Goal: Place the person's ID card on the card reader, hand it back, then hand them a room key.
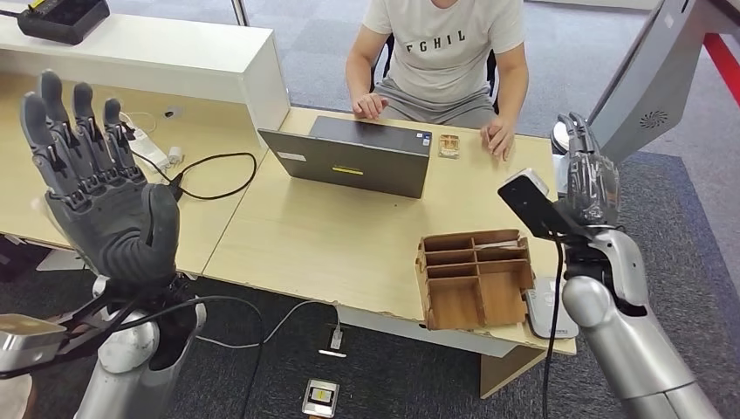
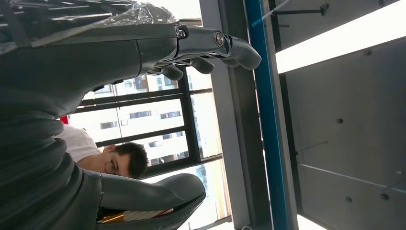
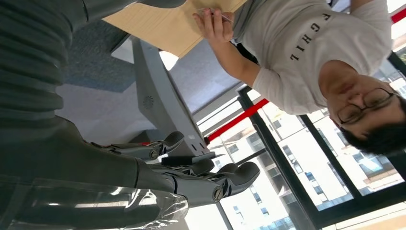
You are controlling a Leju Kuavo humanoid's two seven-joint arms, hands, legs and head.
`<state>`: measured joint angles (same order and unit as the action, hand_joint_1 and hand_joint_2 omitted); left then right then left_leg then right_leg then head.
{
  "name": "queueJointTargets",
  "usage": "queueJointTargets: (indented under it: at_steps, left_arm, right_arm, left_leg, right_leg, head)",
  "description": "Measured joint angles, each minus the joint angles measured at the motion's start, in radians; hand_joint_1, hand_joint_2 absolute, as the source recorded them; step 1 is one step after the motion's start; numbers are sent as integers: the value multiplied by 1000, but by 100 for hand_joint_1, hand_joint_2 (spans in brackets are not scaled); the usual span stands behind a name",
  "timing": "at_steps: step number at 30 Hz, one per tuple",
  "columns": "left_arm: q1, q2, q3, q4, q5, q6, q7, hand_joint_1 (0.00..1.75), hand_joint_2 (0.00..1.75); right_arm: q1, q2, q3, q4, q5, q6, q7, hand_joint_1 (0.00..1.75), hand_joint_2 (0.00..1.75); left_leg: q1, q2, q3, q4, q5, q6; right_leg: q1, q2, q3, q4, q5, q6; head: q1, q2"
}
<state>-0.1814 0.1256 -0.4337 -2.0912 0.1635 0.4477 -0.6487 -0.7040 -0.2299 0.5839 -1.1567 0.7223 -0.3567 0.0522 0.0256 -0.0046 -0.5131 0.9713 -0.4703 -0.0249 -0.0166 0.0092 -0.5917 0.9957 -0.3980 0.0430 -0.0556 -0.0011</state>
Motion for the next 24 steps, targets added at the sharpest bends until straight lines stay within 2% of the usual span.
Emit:
queueJointTargets:
  at_steps: [8,13,24]
  left_arm:
    - [53,16,38,-50,-27,28,24,0,175]
    - [65,28,54,-78,-36,41,40,0,175]
    - [56,33,58,-98,-41,43,50,0,175]
  right_arm:
    - [238,-53,-60,-330,3,-1,-4,0,175]
    - [369,-72,-76,-464,5,12,-12,0,175]
    - [414,-74,-78,-512,19,65,-19,0,175]
  left_leg:
    - [0,0,1,-1,0,0]
    - [0,1,0,-1,0,0]
    - [0,0,0,-1,0,0]
  right_leg:
    - [0,0,1,0,0,0]
    - [0,0,1,0,0,0]
    - [0,0,1,0,0,0]
  head:
    - [0,0]
    - [0,0]
    - [0,0]
